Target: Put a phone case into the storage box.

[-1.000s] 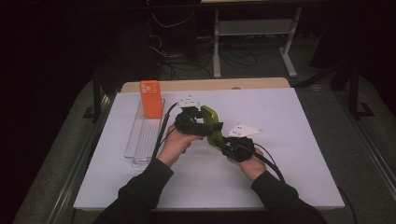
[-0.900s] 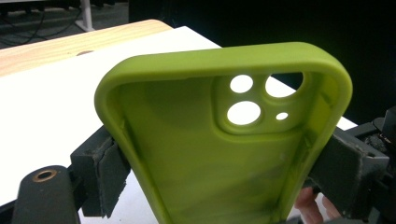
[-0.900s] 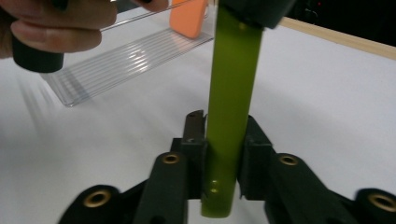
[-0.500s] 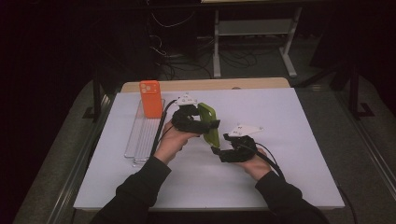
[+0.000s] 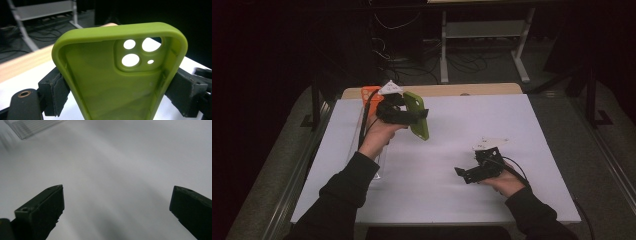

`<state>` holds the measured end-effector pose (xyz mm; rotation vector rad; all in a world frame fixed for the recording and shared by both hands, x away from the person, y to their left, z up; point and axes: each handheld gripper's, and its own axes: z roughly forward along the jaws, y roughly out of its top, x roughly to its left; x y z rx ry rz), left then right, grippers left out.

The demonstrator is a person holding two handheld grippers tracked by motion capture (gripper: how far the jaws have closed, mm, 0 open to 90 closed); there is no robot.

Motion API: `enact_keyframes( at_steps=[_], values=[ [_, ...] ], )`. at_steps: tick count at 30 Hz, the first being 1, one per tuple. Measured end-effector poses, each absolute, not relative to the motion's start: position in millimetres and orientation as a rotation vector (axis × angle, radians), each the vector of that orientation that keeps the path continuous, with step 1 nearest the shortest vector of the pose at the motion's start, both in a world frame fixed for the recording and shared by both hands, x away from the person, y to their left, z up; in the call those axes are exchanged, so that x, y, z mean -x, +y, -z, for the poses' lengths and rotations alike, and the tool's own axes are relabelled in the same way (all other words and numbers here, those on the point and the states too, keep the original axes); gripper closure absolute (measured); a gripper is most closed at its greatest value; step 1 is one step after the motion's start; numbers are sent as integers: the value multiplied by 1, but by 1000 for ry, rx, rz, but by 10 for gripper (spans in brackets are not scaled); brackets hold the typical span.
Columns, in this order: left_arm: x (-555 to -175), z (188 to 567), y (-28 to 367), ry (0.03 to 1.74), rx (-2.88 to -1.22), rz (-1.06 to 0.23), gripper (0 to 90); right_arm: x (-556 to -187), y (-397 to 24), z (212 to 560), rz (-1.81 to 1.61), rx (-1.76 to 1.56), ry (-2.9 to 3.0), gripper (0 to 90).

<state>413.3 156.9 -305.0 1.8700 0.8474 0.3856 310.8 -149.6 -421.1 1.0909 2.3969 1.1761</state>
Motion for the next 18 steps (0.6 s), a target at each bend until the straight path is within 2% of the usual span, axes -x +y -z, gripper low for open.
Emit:
enact_keyframes(
  at_steps=[8, 18],
  values=[
    [-428, 284, 193, 959, -1838, -534, 146, -299, -178, 426, -1165, -1091, 2363, 0],
    [-444, 283, 228, 1184, -1780, -695, 145, -288, -192, 432, -1164, -1081, 2363, 0]
  ],
)
